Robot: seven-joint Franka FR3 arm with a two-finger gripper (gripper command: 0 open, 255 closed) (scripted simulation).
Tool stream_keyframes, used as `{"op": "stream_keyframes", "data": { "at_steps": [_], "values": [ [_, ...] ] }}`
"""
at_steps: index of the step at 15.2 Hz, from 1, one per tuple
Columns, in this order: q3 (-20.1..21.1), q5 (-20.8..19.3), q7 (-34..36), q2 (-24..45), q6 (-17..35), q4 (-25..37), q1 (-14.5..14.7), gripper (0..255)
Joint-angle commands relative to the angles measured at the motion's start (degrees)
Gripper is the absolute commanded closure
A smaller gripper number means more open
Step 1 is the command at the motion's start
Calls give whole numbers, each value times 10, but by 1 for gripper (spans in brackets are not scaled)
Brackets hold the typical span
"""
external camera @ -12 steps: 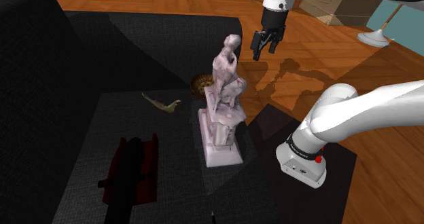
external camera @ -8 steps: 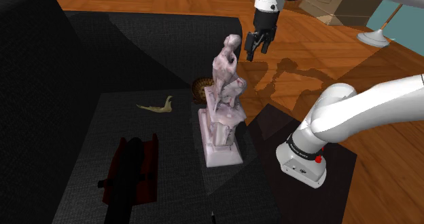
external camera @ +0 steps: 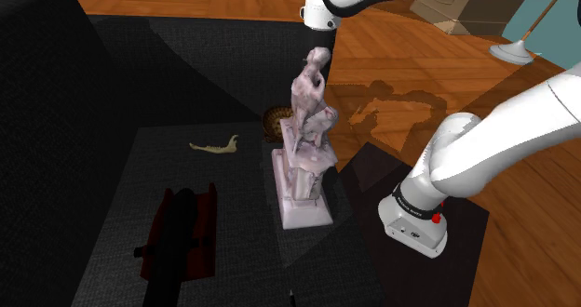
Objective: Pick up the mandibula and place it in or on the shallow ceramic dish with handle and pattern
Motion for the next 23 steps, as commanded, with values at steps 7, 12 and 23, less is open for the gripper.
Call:
{"op": "stream_keyframes", "data": {
  "at_steps": [7,12,23],
  "values": [
    [19,28,-109,152,49,93,52,0],
    [41,41,-171,236,64,156,79,0],
    [90,47,-262,366,86,255,124,0]
  ]
}}
